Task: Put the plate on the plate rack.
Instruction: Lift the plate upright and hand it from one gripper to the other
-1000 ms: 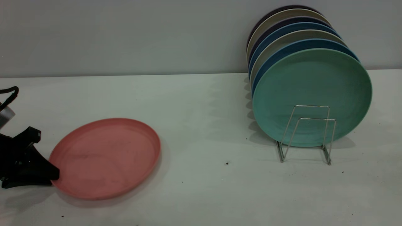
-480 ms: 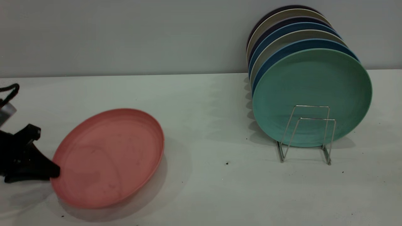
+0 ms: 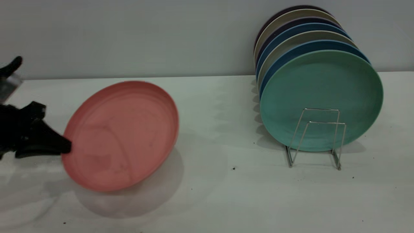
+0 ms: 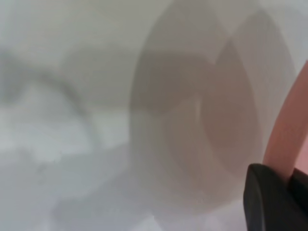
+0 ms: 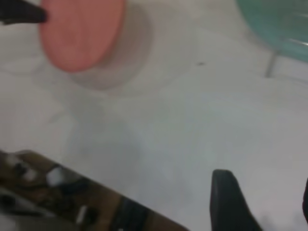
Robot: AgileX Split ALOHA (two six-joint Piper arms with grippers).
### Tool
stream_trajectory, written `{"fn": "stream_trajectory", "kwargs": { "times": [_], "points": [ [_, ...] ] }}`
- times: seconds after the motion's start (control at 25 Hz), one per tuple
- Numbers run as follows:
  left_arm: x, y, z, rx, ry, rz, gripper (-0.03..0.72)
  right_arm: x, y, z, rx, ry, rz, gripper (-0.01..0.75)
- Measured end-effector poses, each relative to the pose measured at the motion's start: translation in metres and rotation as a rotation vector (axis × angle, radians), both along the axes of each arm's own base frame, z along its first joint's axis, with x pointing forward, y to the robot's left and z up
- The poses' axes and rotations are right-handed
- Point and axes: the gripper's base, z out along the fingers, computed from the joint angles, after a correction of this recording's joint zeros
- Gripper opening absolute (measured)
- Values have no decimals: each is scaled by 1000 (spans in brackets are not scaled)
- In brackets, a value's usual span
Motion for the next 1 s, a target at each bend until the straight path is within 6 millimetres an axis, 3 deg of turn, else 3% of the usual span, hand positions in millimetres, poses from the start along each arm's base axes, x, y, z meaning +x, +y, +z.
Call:
{"fn": "stream_trajectory", "kwargs": {
  "times": [0.4,1.0],
  "points": [
    [17,-55,37,57,-303,-175,18,50,13,-29,161,50,69,390],
    [2,-149,40,-1,-322,-386,18,96,20,-80,274,76,79,390]
  ]
}}
